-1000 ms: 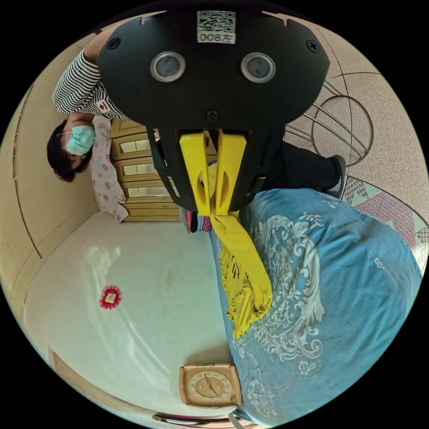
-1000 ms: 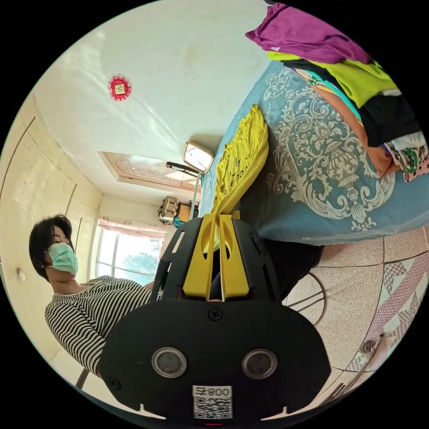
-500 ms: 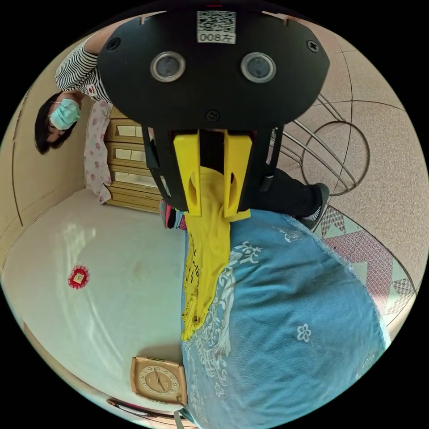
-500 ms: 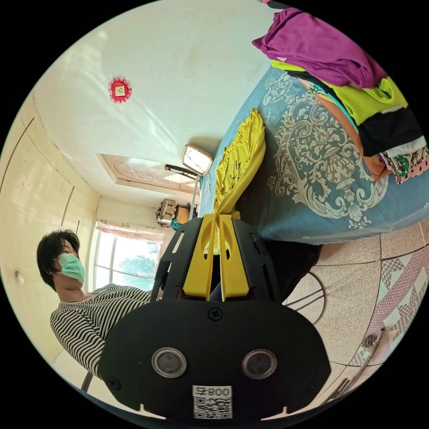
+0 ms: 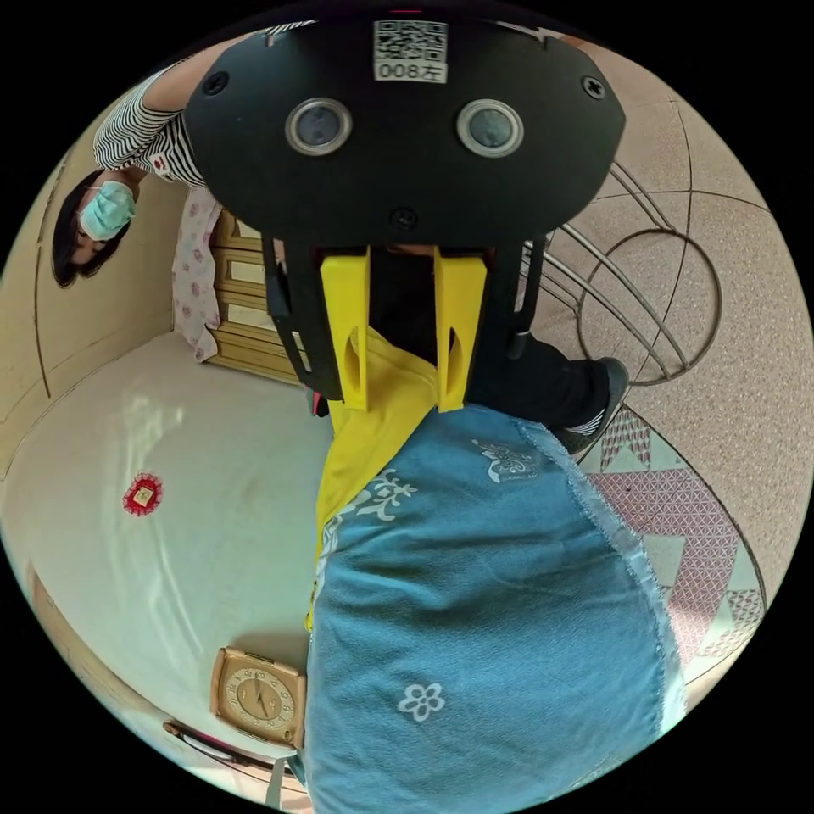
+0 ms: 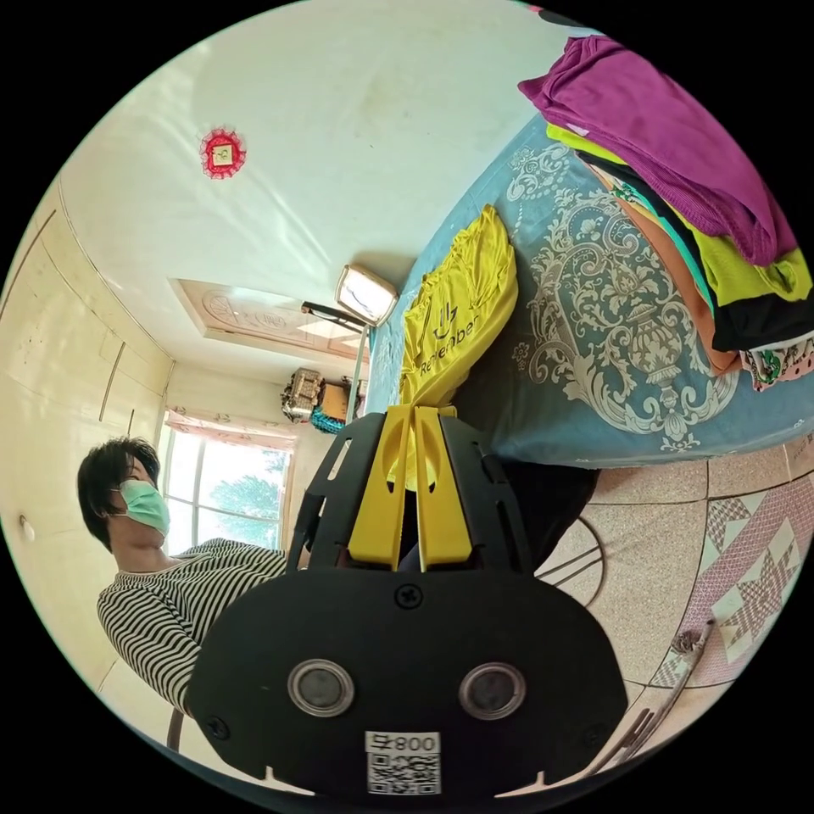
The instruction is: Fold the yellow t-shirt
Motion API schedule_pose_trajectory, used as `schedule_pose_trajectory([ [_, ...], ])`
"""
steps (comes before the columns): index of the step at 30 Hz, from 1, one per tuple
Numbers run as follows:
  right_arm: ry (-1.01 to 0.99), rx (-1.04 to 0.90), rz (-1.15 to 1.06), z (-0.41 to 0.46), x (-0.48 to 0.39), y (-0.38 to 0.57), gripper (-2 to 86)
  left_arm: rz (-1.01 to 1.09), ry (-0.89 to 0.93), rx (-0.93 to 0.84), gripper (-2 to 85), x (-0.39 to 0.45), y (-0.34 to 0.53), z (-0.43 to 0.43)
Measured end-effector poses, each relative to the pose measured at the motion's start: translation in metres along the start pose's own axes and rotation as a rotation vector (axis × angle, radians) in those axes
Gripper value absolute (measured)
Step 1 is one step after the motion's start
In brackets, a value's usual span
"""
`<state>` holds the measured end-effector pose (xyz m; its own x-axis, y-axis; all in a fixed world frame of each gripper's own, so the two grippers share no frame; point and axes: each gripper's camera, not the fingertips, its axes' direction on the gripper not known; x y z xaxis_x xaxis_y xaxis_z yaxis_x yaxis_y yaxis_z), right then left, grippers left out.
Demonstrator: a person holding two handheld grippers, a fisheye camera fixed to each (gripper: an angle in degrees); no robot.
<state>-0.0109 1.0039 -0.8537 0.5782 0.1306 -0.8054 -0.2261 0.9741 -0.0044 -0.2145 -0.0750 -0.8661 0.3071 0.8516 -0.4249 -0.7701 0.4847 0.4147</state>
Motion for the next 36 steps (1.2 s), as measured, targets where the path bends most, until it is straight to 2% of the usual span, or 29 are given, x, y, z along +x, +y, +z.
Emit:
schedule_pose_trajectory([
  [6,0.007,-0.003,0.009,0.0,0.0,-0.002,0.5,0.007,0.056,-0.006,8.2,0.001,-0.019,0.007],
  [11,-0.002,0.011,0.016,-0.005,0.007,0.0,0.4,0.021,0.109,0.012,1.9,0.007,-0.025,-0.001],
  [18,-0.032,0.026,0.016,-0.01,0.018,0.005,0.4,0.087,0.205,0.053,0.6,0.039,-0.024,-0.042],
  [23,-0.083,0.051,0.0,-0.018,0.026,0.009,0.4,0.227,0.268,0.088,0.5,0.106,-0.039,-0.091],
  [32,-0.178,0.093,-0.12,-0.039,0.011,0.011,0.4,0.519,0.312,0.05,0.3,0.242,-0.066,-0.122],
  [36,-0.22,0.12,-0.176,-0.056,0.004,0.019,0.3,0.589,0.333,0.041,0.3,0.268,-0.065,-0.132],
])
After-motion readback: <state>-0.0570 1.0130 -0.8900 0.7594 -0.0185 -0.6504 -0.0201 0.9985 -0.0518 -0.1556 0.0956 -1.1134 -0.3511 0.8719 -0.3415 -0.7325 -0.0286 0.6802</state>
